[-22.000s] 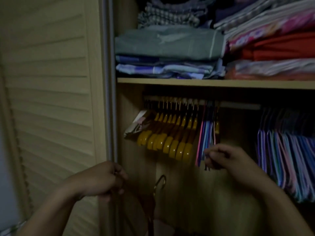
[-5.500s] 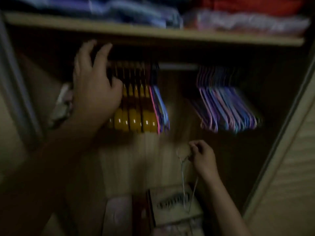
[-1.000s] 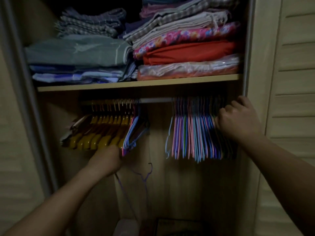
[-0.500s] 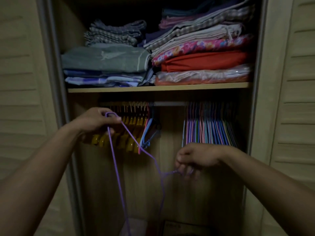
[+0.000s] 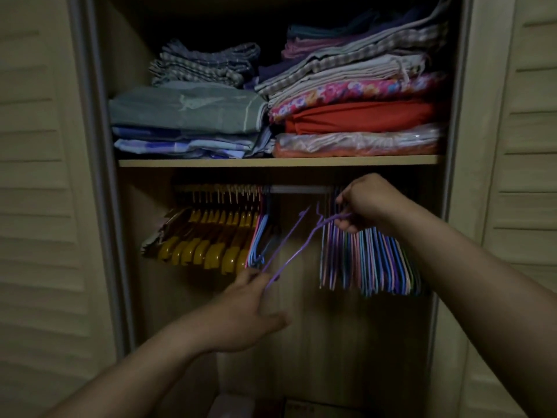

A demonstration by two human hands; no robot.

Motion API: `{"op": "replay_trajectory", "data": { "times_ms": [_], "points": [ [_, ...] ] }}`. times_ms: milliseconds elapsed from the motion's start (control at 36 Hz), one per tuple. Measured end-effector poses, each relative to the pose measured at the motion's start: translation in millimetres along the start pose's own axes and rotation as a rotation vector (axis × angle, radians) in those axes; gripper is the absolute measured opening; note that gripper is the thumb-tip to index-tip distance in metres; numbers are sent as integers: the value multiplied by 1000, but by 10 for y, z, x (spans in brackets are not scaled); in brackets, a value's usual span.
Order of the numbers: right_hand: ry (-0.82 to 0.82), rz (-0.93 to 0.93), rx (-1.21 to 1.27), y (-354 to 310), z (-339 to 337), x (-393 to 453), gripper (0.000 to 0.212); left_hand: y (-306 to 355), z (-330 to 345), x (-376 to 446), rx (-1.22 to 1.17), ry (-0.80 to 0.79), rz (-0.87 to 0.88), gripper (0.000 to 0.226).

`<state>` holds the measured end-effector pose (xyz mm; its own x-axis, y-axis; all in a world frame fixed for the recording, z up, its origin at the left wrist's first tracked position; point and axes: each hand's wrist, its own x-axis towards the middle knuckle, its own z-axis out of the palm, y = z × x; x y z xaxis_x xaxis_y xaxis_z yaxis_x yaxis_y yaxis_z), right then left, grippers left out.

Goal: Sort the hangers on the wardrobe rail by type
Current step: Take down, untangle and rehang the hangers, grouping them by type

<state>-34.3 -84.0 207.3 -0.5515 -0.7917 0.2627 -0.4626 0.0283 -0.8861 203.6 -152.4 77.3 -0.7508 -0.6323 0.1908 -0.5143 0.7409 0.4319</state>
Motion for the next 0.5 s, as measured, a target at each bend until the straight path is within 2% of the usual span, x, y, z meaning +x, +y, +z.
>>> {"op": "replay_trajectory", "data": {
  "times_ms": [56, 139, 167, 194, 306, 333, 361, 444, 500],
  "points": [
    [28, 16, 0, -49, -64, 72, 23, -104, 44, 10, 70, 15, 0, 64],
    [28, 53, 9, -42, -149, 172, 22, -214, 39, 10, 103, 107, 20, 16],
    [12, 62, 33, -30, -151, 187, 22, -231, 20, -6, 91, 130, 28, 11],
    [-8, 65, 72, -5, -138, 196, 24, -245, 8, -13, 73, 158, 40, 16],
    [-159, 24, 238, 198, -137, 248, 51, -262, -39, -1, -58, 229, 14, 14],
    [-135, -19, 124, 278, -154, 261, 53, -261, -42, 23, -127, 228, -24, 15],
    [-71, -103, -113, 347, -186, 278, 53, -250, -43, 61, -196, 218, -68, 18],
    [156, -395, -1075, 560, -365, 330, 46, -220, -25, 235, -337, 201, -213, 29],
    [268, -514, -1428, 679, -554, 356, 38, -183, -4, 395, -411, 209, -265, 33]
  ]
}}
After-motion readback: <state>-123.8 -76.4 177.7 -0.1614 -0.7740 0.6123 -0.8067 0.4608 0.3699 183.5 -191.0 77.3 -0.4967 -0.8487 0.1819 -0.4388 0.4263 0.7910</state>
